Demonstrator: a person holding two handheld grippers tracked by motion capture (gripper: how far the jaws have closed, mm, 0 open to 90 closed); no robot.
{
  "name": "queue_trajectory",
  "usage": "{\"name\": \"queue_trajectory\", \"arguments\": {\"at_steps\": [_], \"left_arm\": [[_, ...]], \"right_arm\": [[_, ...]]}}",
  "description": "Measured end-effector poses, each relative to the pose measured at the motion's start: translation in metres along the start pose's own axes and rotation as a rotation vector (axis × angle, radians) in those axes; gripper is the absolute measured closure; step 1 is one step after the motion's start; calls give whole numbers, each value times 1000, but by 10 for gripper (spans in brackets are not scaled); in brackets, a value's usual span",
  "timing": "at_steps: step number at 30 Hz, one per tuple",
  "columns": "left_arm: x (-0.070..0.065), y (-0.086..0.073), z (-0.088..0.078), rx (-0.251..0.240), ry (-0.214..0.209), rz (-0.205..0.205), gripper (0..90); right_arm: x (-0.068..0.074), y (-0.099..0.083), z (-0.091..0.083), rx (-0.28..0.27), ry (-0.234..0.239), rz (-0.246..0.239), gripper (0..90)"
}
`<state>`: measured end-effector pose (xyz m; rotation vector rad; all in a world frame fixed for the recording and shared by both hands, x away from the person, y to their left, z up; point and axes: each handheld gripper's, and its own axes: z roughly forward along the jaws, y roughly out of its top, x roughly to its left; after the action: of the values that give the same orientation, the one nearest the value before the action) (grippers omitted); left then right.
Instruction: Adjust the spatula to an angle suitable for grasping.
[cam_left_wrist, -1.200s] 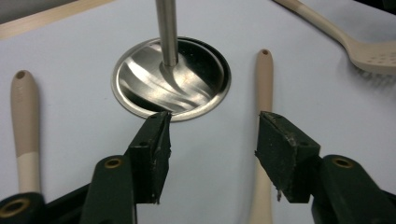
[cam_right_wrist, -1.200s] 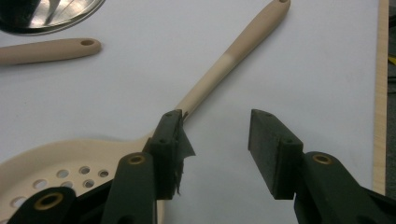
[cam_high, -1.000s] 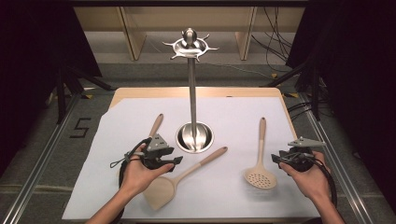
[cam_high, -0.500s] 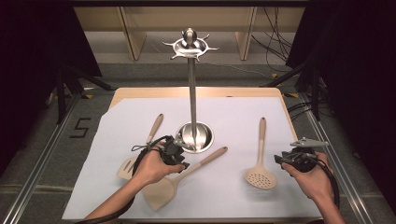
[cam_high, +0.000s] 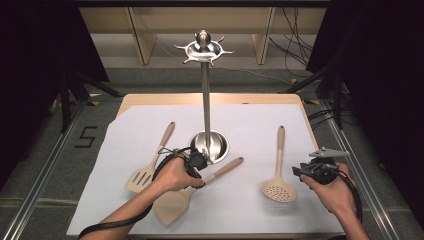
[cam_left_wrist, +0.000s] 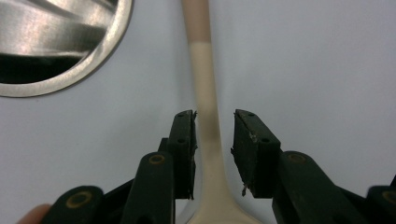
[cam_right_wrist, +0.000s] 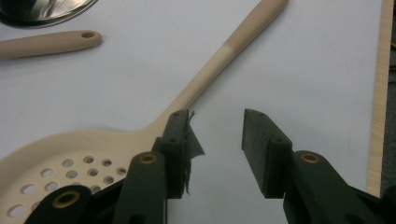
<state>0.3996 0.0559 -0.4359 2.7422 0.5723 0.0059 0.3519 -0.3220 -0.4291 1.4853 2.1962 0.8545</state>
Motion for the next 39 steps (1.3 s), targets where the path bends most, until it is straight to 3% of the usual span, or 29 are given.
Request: {"name": "queue_trajectory", "arguments": {"at_steps": [13,14,17,29,39], "left_arm": [[2,3,14,93,-20,14,694],[4,4,15,125,-18,45,699],[4,4,17,145,-16,55,702],[3,8,24,194,3,76,722],[2,10,26,198,16,75,748]], "right_arm": [[0,0,1,3,2,3,625],[-1,-1,2,0,-2,-20,624],[-1,-1,2,3,0,-16,624],[1,-1,1,8,8,7,621],[1,-1,1,10,11,13,621]]}}
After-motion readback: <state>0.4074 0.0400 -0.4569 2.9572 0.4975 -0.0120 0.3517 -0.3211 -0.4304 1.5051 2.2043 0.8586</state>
